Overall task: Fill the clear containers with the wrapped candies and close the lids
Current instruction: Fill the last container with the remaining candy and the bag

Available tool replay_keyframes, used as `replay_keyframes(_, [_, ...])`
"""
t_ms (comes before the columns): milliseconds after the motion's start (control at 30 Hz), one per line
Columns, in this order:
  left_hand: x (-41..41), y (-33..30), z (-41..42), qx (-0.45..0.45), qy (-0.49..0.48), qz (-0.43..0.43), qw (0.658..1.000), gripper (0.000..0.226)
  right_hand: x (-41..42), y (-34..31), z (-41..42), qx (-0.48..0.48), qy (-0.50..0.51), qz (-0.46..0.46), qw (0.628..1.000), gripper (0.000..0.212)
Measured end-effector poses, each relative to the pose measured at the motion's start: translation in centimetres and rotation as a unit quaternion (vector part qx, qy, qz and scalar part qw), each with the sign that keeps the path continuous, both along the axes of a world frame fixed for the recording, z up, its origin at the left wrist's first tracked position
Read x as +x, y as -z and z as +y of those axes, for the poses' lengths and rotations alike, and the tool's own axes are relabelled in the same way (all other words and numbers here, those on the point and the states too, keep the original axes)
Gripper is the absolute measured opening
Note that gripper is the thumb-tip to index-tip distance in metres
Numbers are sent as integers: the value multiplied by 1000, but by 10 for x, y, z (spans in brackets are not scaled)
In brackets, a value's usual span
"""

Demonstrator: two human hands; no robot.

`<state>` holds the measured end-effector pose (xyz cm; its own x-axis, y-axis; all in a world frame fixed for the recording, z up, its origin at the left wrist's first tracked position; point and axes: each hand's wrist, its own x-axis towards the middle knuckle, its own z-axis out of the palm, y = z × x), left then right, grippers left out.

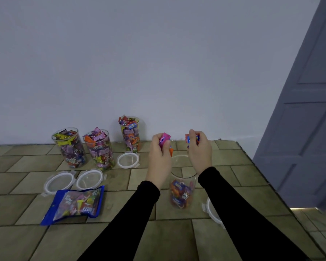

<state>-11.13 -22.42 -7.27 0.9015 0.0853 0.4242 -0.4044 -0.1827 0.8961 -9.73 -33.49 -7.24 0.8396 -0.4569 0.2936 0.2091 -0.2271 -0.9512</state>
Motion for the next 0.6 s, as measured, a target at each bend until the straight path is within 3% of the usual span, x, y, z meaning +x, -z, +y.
replay_keyframes(400, [-7, -3, -25, -155, 64, 37, 985, 15, 5, -1, -3, -49, 17, 22, 998, 32])
replay_keyframes(600, [-4, 6, -23, -146, 80, 6, 986, 12, 6, 0, -5, -25, 5, 19, 999, 32])
